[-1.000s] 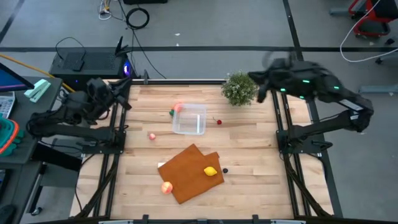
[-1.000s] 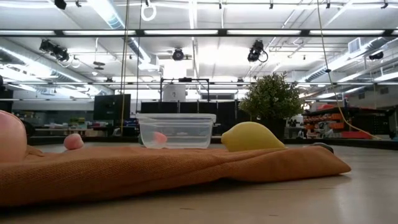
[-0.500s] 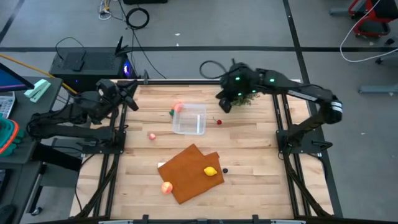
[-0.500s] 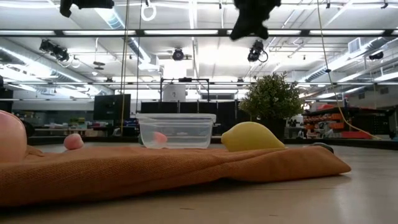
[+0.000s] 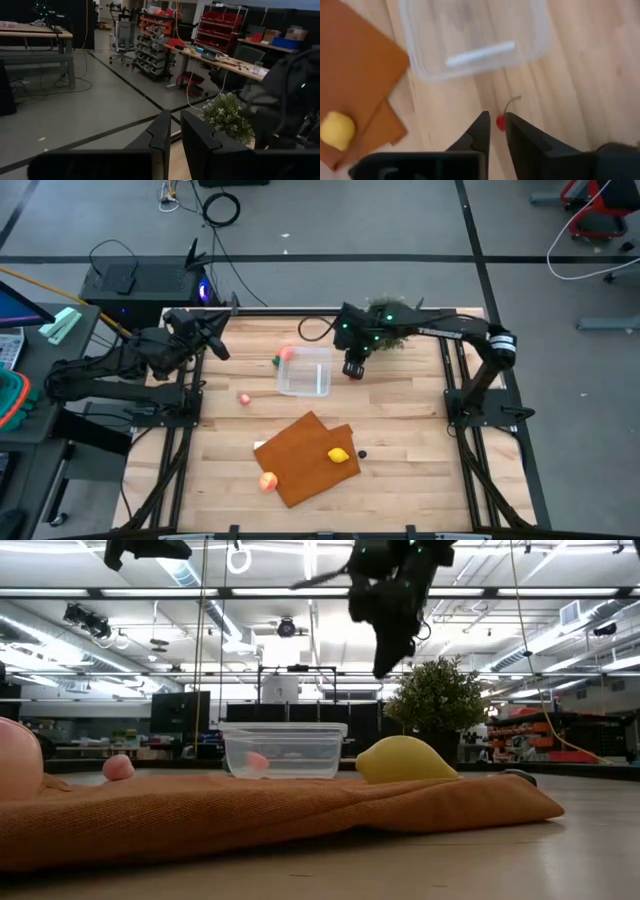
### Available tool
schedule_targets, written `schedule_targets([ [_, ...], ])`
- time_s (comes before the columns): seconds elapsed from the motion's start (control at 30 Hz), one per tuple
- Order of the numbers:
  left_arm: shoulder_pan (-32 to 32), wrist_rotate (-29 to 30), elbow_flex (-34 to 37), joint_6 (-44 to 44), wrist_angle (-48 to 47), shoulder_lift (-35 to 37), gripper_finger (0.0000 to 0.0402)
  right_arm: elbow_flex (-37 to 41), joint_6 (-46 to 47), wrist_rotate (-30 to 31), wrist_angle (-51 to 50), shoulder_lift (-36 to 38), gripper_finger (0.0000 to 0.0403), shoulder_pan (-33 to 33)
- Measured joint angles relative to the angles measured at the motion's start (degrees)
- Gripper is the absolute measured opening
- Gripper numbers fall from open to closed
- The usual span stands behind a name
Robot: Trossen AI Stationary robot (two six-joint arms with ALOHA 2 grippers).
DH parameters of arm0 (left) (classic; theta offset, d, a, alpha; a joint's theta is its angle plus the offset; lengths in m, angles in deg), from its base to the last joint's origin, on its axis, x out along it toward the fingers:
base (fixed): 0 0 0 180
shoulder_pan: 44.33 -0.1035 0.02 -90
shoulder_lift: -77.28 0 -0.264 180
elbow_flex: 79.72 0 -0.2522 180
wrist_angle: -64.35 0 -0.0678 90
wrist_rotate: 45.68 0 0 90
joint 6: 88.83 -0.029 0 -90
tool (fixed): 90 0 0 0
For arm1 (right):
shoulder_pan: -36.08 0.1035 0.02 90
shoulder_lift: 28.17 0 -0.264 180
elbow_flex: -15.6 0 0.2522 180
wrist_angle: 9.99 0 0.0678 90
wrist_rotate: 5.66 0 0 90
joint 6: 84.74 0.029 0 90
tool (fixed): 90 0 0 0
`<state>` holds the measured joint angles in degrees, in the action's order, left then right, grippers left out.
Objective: Pick and placing Produce into tupperware
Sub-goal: Put the red cherry into the transparent bin
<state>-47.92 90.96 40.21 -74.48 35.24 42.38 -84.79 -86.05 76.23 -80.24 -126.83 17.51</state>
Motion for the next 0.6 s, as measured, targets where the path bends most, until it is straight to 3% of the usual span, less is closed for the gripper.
schedule_targets([
  [0.27,0.0,0.0,0.0,0.0,0.0,0.0,0.0051,0.0,0.0,-0.4,-1.6,-5.6,0.0112,0.1],
  [0.6,0.0,0.0,0.0,-0.2,0.0,0.0,0.0052,0.0,-0.9,0.3,-1.5,-10.3,0.0161,0.2],
])
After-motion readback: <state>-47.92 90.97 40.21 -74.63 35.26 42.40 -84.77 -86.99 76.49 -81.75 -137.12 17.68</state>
